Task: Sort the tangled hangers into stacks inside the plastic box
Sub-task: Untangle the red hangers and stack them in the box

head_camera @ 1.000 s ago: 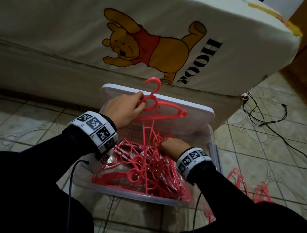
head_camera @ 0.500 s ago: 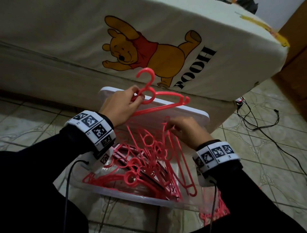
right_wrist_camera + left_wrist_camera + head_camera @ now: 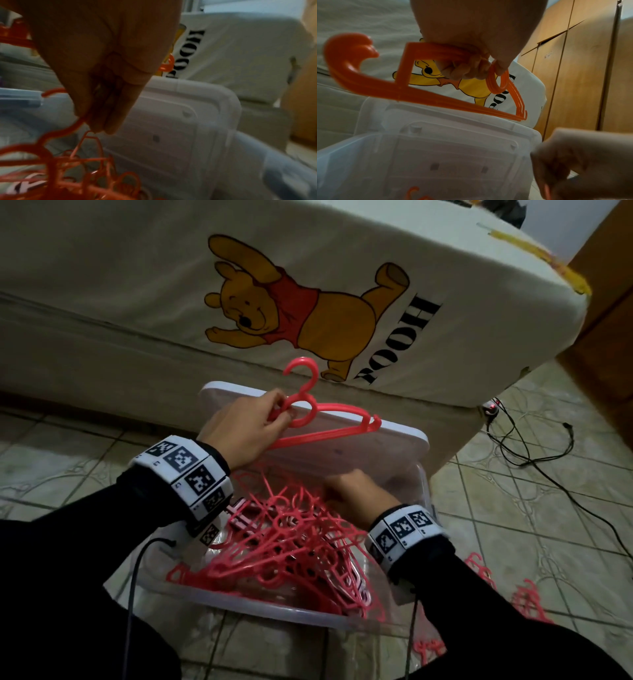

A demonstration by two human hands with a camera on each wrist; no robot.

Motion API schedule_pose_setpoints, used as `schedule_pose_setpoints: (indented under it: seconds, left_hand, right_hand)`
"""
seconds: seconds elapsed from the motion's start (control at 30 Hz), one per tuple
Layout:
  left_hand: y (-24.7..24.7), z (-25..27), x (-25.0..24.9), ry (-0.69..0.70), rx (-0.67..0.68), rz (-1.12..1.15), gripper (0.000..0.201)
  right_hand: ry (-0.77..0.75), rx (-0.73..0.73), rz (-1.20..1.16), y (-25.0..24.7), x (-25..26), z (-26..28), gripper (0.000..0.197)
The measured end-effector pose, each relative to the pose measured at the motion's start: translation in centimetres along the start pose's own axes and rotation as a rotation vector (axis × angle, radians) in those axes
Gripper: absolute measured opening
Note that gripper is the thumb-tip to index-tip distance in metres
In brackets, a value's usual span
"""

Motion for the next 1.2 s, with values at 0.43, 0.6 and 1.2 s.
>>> schedule_pose_setpoints:
  seconds: [0.43,0.6,1.2]
  left_hand:
    - [-0.5,-0.1,0.2,-0.029,0.054,-0.091,0.033]
    - [-0.1,0.1,0.0,0.105,0.199,-0.172,0.052]
    - [-0.9,0.5,-0.2,0.227,0.118,-0.398,0.035]
  right_hand:
    - [0.018,-0.384,-0.39,-4.8,-0.5,1.1,0.005]
    - [-0.008,-0.486,-0.48,-6.7,-0.1,2.3,0.011]
    - [-0.036,-0.42,-0.38,-6.1,0.7,2.5,0.014]
Point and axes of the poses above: each hand's wrist, its own z-axis away from the middle knuckle, its own y-axis out of the palm, x = y × z, the point moved 2 cm from there along -z, towards the middle knuckle, and after that the axes turned 6 degrees about x, right-handed, at the moved point
